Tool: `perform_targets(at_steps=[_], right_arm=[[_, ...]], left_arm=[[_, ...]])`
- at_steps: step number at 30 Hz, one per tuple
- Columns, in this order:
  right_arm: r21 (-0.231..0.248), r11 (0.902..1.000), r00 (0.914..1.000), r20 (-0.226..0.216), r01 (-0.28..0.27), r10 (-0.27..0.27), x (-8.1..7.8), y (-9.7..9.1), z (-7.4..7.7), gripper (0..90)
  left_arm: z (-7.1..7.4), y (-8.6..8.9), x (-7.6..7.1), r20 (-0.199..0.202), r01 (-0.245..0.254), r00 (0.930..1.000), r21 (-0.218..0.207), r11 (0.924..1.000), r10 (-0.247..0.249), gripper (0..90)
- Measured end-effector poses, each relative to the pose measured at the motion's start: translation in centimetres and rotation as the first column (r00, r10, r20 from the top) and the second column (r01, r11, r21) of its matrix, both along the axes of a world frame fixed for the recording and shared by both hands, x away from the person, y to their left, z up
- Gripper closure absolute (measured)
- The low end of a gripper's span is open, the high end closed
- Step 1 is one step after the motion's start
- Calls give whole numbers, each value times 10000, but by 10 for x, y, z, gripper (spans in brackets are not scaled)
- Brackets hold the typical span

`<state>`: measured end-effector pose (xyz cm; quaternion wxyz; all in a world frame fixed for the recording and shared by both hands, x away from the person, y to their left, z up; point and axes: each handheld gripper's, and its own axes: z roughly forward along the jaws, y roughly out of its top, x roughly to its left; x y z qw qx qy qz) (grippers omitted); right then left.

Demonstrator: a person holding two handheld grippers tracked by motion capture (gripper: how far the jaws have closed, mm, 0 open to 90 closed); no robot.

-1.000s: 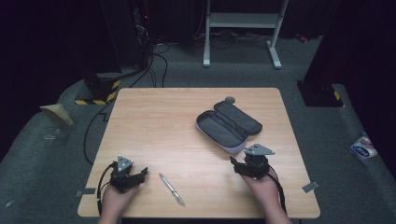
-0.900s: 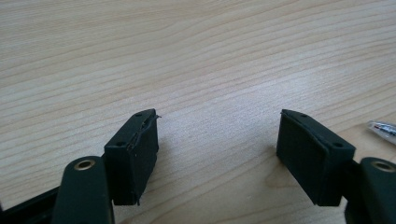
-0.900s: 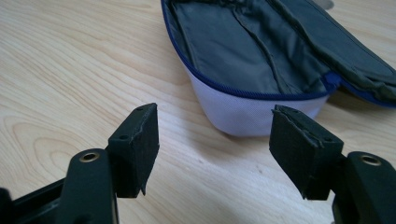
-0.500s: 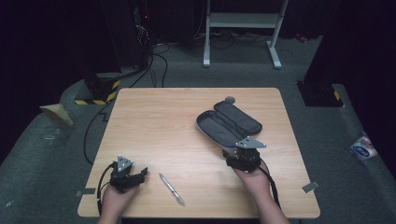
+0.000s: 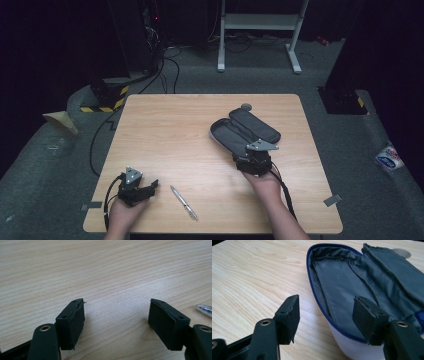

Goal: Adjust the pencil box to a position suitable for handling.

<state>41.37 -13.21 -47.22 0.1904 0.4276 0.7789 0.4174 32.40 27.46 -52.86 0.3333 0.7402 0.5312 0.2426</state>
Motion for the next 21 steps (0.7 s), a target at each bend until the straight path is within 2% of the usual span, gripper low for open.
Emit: perform_targets(at_steps=[4,11,15,21], right_arm=[[-18,10000,9999,143,-47,47,4,7,0,413],[-194,9998,10000,-4,-44,44,15,17,0,433],[-101,9999,9999,-102,37,-38,19,18,-1,437],[-271,9996,9998,-213,17,-23,21,17,-4,448]], left_arm=[[0,0,0,-18,22,10000,-7,10000,-22,294],[0,-1,0,-6,11,10000,-43,10000,-11,294],[0,0,0,-5,34,10000,-36,10000,-34,294],[0,-1,0,-3,50,10000,-37,10000,-50,294]])
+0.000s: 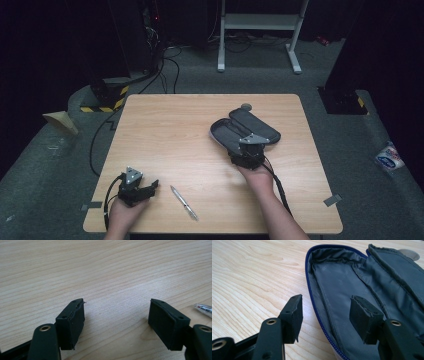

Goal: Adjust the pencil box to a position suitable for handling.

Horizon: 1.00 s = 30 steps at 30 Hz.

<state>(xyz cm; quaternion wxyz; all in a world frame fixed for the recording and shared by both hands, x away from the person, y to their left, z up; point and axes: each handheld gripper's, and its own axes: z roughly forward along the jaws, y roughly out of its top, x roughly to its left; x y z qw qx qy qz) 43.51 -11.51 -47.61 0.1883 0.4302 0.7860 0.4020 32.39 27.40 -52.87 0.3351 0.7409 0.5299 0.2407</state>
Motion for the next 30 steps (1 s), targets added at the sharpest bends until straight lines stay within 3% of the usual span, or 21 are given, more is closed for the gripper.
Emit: perform_targets(at_steps=[6,24,30], right_arm=[[-67,9999,9999,-77,-100,100,0,2,-2,494],[-200,9989,9990,-179,-415,412,-9,1,-14,828],[-248,9978,9981,-83,-612,610,-19,-2,-18,846]], left_arm=[[0,0,0,-2,6,10000,4,10000,-6,294],[0,0,0,1,10,10000,3,10000,-10,294],[0,0,0,-4,24,10000,8,10000,-24,294]])
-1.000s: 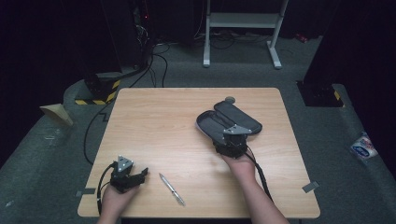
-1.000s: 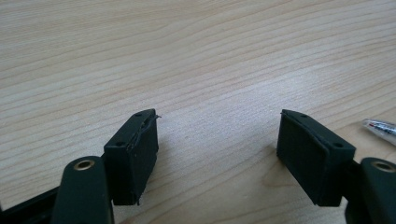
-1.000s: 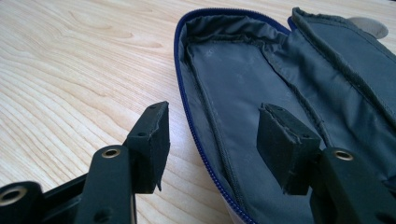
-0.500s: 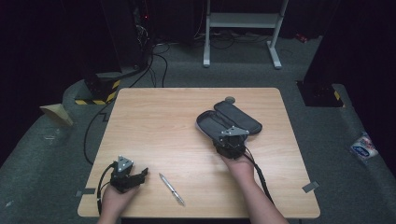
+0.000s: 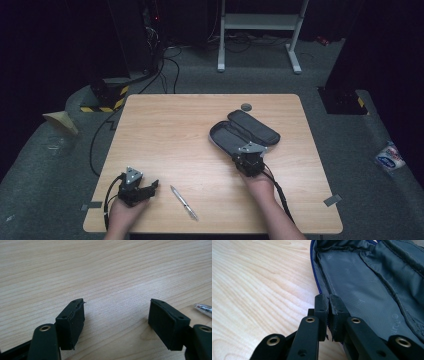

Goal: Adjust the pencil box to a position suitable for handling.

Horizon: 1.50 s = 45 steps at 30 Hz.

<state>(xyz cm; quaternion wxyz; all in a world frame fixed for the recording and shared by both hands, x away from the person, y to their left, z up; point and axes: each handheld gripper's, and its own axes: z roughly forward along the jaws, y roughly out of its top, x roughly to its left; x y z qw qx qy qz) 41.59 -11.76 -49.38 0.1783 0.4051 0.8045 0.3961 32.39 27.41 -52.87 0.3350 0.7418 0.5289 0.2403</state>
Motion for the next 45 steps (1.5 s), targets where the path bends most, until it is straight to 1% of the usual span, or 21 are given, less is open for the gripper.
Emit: perform_targets(at_steps=[2,5,19,20,21,22,23,24,28,29,30,32,35,38,41,44,45], right_arm=[[34,10000,10000,-8,-13,13,-2,0,0,846],[27,9998,9997,153,-195,195,-11,-2,0,846],[178,9973,9970,302,-718,712,-47,-9,-4,845],[178,9973,9970,302,-718,712,-47,-9,-4,845],[186,9969,9966,315,-762,756,-50,-10,-4,845],[201,9960,9956,367,-874,866,-57,-12,-4,845],[201,9960,9956,367,-874,866,-57,-12,-4,845],[179,9949,9944,392,-989,982,-65,-14,-4,845],[359,9917,9917,402,-1236,1222,-78,-18,-5,844],[359,9917,9917,402,-1236,1222,-78,-18,-5,844],[377,9904,9904,435,-1329,1312,-84,-20,-6,844],[371,9902,9903,412,-1343,1328,-89,-21,-7,843],[422,9897,9899,420,-1371,1354,-91,-23,-8,841],[500,9890,9899,332,-1395,1379,-93,-25,-10,769],[803,9870,9902,258,-1390,1374,-93,-26,-8,669],[1154,9872,9931,534,-1099,1043,-95,-33,2,627],[1212,9884,9938,725,-921,837,-95,-37,6,614]], left_arm=[[0,0,0,1,-2,10000,-7,10000,2,293],[0,0,0,-12,-13,10000,-23,10000,13,293],[0,0,0,-11,-13,10000,-20,10000,13,293],[0,0,0,-8,-13,10000,-21,10000,13,293],[0,0,0,5,3,10000,6,10000,-3,293],[0,0,0,-2,-11,10000,-18,10000,11,293],[0,0,0,-4,-10,10000,-16,10000,10,293],[0,0,0,-1,-8,10000,-17,10000,8,293],[0,0,0,-4,-10,10000,-17,10000,10,293],[0,0,0,0,-10,10000,-14,10000,10,293],[0,0,0,-4,-10,10000,-12,10000,10,293],[0,0,0,-5,-11,10000,-16,10000,11,293],[0,0,0,0,-13,10000,-15,10000,13,293],[0,0,0,-3,-11,10000,-16,10000,11,293],[0,0,0,-6,-6,10000,-13,10000,6,293],[0,0,0,-9,-9,10000,-19,10000,9,294],[0,0,0,-9,-9,10000,-19,10000,9,293]])
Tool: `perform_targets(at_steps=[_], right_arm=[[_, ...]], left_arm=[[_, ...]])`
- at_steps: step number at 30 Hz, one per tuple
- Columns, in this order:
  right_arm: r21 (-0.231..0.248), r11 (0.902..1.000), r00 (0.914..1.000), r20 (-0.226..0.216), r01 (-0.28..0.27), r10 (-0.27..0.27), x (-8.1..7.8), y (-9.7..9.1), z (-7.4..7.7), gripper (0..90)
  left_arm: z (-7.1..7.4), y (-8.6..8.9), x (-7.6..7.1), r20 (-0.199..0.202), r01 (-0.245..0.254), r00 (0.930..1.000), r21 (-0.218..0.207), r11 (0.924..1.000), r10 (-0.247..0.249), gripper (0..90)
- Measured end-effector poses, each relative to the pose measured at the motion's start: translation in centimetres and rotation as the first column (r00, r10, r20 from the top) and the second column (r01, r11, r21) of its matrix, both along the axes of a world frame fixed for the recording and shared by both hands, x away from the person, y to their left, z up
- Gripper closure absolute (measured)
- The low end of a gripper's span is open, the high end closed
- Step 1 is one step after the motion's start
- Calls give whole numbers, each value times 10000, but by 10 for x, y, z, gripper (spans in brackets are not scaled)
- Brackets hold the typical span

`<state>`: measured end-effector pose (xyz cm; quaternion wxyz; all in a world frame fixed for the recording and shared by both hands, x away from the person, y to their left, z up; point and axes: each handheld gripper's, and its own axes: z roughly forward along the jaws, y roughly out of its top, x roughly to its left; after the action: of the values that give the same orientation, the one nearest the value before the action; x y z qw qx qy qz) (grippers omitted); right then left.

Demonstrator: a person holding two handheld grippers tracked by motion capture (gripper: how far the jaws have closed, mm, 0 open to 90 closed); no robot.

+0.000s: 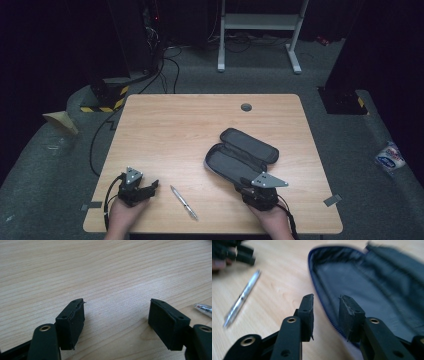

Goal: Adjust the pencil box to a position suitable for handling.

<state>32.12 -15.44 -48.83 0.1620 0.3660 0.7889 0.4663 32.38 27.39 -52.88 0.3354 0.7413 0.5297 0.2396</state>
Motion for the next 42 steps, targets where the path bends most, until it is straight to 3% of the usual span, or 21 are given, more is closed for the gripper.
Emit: perform_targets(at_steps=[3,8,9,10,11,14,16,20,25,34,35,42], right_arm=[[10,9956,9949,374,938,-937,2,-14,7,595],[-576,9662,9667,643,2514,-2477,9,-33,2,515],[-564,9604,9611,605,2729,-2695,10,-36,1,494],[-564,9604,9611,605,2729,-2695,10,-36,1,494],[-509,9495,9506,402,3097,-3079,13,-42,-3,480],[-480,9462,9474,175,3200,-3196,16,-45,-7,475],[-431,9429,9431,-246,3303,-3315,19,-47,-12,476],[-445,9497,9475,-679,3100,-3125,22,-45,-16,515],[-574,9556,9529,-782,2891,-2930,23,-40,-19,541],[-685,9667,9659,-644,2465,-2509,25,-36,-22,593],[-689,9716,9715,-564,2262,-2302,26,-34,-23,600],[-624,9851,9856,-460,1600,-1630,25,-22,-25,639]], left_arm=[[0,0,0,0,1,10000,1,10000,-1,293],[0,0,0,4,1,10000,5,10000,-1,293],[0,0,0,6,0,10000,3,10000,0,293],[0,0,0,5,0,10000,5,10000,0,293],[0,0,0,6,1,10000,8,10000,-1,293],[0,0,0,6,0,10000,7,10000,0,293],[0,0,0,5,2,10000,9,10000,-2,293],[0,0,0,4,2,10000,6,10000,-2,293],[0,0,0,5,2,10000,5,10000,-2,293],[0,0,0,6,0,10000,2,10000,0,293],[0,0,0,4,2,10000,2,10000,-2,293],[0,0,0,11,10,10000,23,10000,-10,293]])
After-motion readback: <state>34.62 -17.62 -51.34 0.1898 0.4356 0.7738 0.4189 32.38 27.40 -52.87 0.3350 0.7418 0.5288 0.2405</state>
